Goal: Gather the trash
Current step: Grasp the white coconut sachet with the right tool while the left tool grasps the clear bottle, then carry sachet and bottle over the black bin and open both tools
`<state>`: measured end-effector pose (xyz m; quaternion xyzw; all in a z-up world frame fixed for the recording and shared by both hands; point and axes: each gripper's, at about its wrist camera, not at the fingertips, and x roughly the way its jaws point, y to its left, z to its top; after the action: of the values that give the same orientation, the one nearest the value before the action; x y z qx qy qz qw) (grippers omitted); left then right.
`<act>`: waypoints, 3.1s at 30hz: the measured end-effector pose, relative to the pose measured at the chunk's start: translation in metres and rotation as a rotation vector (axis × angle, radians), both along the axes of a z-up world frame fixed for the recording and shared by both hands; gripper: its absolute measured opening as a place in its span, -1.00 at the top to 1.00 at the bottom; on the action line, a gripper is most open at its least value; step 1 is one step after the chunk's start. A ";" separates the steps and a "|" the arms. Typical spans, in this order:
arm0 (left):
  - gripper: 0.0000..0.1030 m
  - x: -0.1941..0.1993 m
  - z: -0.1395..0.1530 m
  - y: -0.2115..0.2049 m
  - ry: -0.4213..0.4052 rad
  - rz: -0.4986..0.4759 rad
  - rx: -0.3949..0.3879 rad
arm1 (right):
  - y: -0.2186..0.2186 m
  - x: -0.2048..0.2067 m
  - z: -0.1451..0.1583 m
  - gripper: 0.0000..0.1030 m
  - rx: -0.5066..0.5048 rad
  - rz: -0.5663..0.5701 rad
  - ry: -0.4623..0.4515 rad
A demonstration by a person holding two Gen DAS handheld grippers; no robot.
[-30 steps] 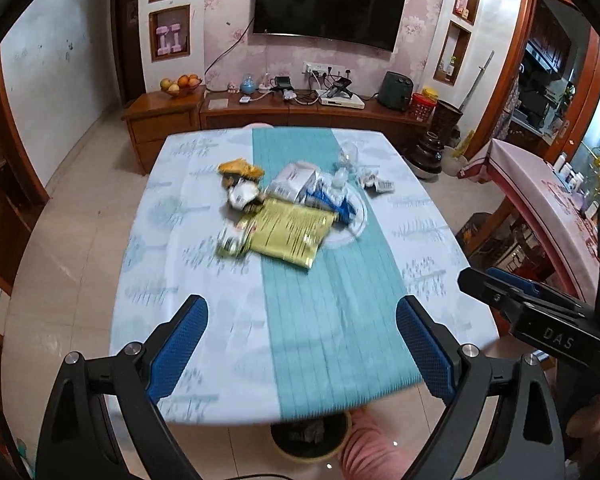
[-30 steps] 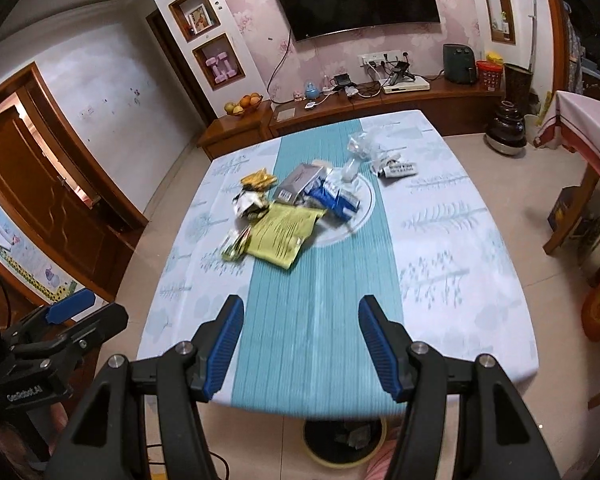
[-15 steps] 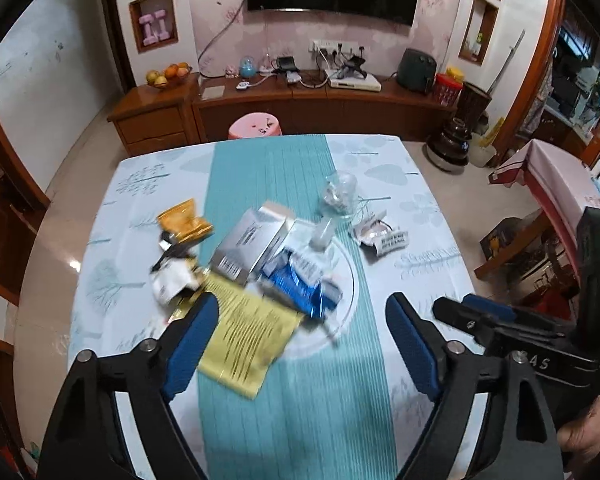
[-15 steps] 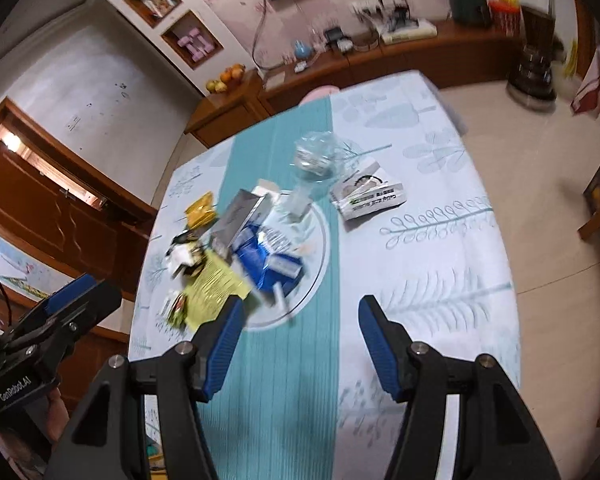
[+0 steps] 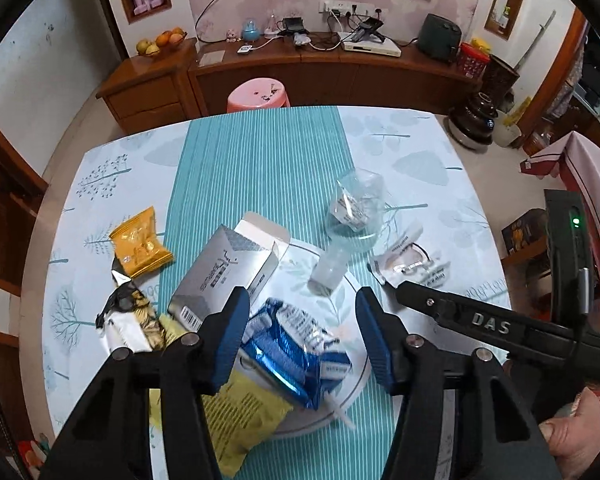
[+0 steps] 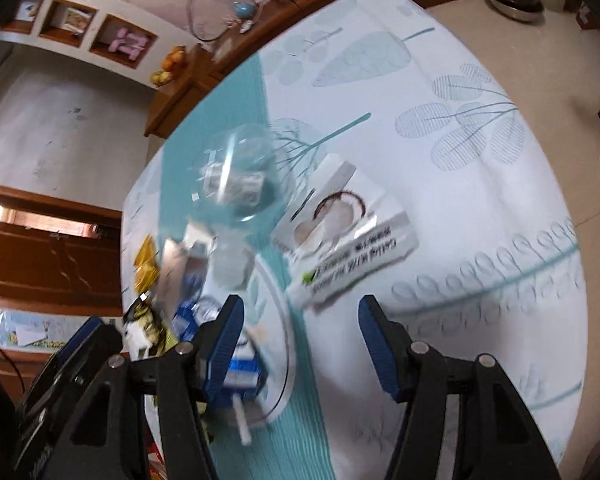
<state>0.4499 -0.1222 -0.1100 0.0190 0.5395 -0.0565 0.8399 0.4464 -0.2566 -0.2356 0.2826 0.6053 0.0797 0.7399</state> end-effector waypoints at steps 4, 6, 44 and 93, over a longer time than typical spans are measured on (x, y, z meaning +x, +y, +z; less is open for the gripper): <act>-0.04 0.012 -0.004 -0.001 0.008 0.011 -0.008 | 0.005 0.013 -0.006 -0.16 -0.053 -0.002 0.011; -0.04 0.017 -0.005 -0.002 0.010 0.016 -0.012 | 0.007 0.020 -0.005 -0.16 -0.090 -0.004 -0.002; -0.06 0.106 -0.095 -0.052 0.213 0.014 -0.235 | -0.036 0.037 0.003 0.92 -0.206 0.056 -0.141; -0.01 -0.395 0.039 0.179 0.069 -0.188 -0.342 | 0.153 -0.438 0.108 0.92 -0.129 0.049 -0.213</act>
<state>0.0547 0.0573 -0.0706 -0.0755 0.5462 -0.2262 0.8030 0.0084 -0.1033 -0.1277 0.2096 0.5339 0.0882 0.8144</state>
